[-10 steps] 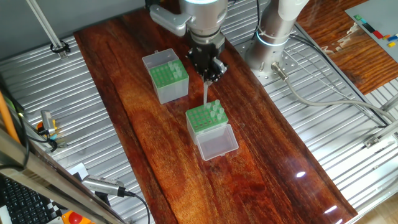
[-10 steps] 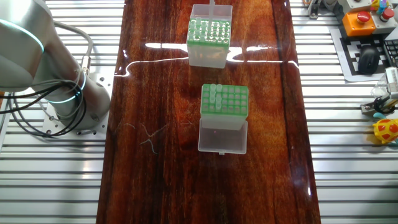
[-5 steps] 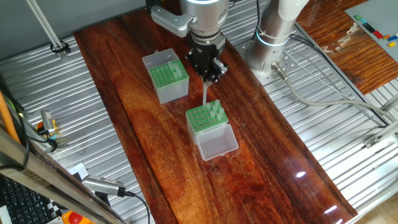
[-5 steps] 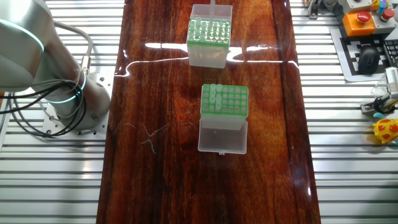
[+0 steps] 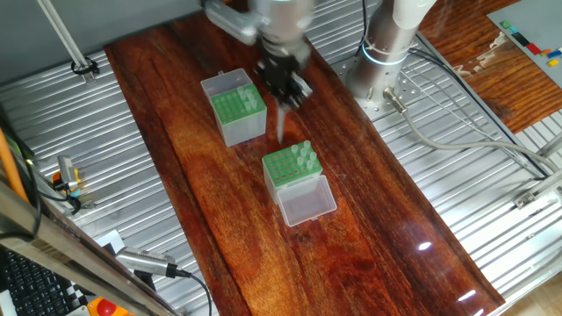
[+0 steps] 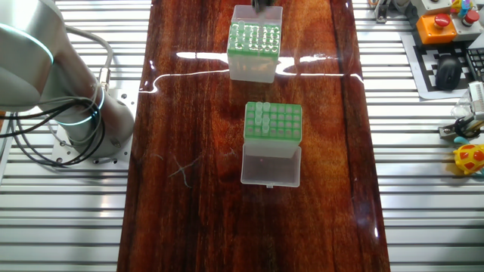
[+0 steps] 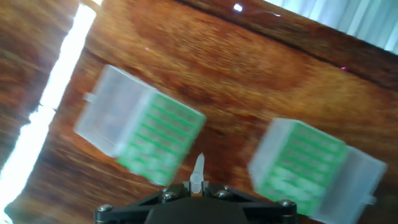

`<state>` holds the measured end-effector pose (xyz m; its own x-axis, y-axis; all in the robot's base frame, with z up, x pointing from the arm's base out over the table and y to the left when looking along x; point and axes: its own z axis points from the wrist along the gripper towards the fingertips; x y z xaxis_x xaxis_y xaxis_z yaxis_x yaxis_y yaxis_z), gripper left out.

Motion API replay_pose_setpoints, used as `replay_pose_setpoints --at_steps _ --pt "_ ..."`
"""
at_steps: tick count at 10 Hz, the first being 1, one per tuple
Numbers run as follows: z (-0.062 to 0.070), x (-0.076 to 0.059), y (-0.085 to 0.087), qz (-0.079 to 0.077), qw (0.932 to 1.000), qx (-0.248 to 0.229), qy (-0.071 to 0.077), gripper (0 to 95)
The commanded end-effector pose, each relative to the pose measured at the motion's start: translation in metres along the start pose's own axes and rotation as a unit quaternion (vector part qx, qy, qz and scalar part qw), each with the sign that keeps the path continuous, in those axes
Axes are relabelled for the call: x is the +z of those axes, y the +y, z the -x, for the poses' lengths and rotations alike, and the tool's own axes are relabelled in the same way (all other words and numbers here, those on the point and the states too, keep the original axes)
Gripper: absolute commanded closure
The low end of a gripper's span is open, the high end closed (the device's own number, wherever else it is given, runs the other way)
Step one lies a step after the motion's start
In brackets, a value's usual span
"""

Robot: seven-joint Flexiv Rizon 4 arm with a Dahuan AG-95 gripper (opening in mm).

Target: Transfer all large pipette tips from one holder to another

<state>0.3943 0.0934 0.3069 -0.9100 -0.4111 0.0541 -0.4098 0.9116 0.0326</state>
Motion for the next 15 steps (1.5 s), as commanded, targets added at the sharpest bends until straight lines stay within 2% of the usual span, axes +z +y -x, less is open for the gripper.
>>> replay_pose_setpoints --at_steps 1,3,6,7,8,12,15 --pt "-0.013 0.004 -0.047 0.011 0.9968 -0.077 -0.017 95.0" --pt "-0.013 0.004 -0.047 0.009 0.9970 -0.075 -0.017 95.0" --pt "-0.013 0.004 -0.047 0.004 0.9996 -0.022 -0.018 95.0" --pt "-0.016 0.001 -0.055 0.000 0.9996 -0.018 -0.023 95.0" --pt "-0.022 -0.002 -0.069 0.000 0.9996 -0.018 -0.022 95.0" --pt "-0.035 -0.002 -0.104 -0.003 0.9991 -0.037 -0.021 95.0" --pt "-0.044 0.000 -0.115 -0.004 0.9982 -0.056 -0.021 95.0"
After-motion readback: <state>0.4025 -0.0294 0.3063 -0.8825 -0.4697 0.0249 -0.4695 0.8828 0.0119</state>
